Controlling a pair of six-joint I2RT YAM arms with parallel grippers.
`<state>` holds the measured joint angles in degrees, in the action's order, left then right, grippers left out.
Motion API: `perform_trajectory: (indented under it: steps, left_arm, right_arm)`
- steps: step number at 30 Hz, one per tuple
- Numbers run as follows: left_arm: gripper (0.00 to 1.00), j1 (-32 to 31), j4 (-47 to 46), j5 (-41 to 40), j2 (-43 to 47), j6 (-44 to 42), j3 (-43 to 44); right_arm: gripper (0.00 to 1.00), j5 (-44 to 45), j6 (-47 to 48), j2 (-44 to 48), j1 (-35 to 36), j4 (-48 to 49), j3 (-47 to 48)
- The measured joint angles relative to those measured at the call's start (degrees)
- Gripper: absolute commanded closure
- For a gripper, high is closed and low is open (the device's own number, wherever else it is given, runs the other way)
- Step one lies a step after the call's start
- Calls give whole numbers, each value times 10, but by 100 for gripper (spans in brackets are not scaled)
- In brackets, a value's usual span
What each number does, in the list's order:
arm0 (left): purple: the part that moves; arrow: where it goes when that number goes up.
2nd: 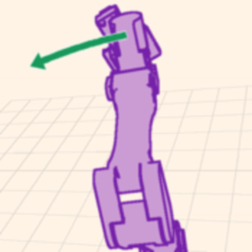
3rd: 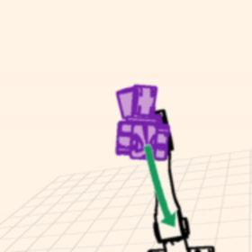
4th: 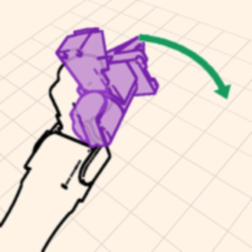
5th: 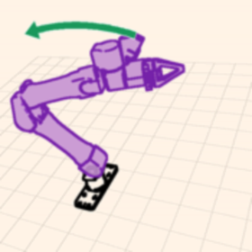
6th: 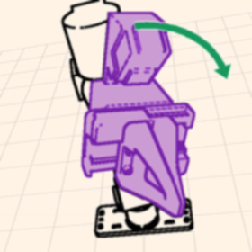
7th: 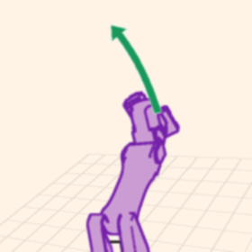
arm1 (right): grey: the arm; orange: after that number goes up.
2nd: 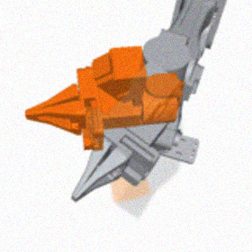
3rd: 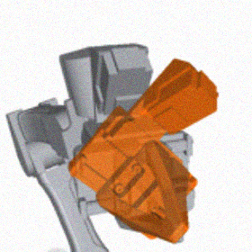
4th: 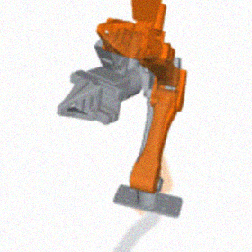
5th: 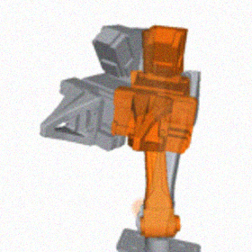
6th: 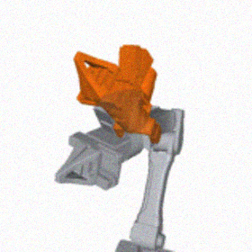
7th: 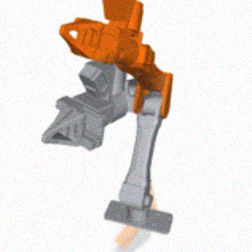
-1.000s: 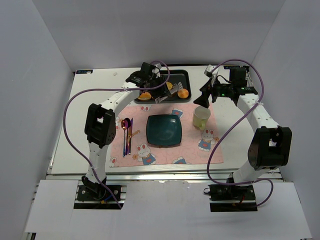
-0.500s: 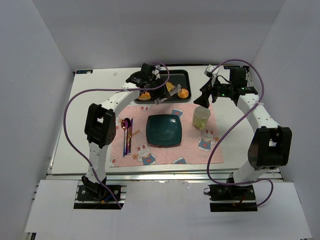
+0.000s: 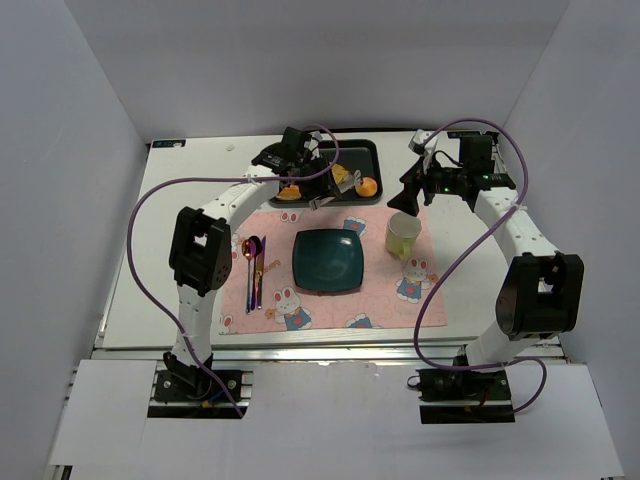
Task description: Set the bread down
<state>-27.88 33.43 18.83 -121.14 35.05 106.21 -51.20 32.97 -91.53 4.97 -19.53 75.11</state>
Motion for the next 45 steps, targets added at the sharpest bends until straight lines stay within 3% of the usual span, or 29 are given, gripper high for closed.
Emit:
perform_trajectory:
  steps: [25, 45]
  left_arm:
    - [51, 0, -2, 6, 0, 26, -11]
    - [51, 0, -66, 38, 0, 92, -69]
  right_arm:
    - [10, 0, 0, 0, 0, 0, -1]
    - [11, 0, 0, 3, -5, 0, -19]
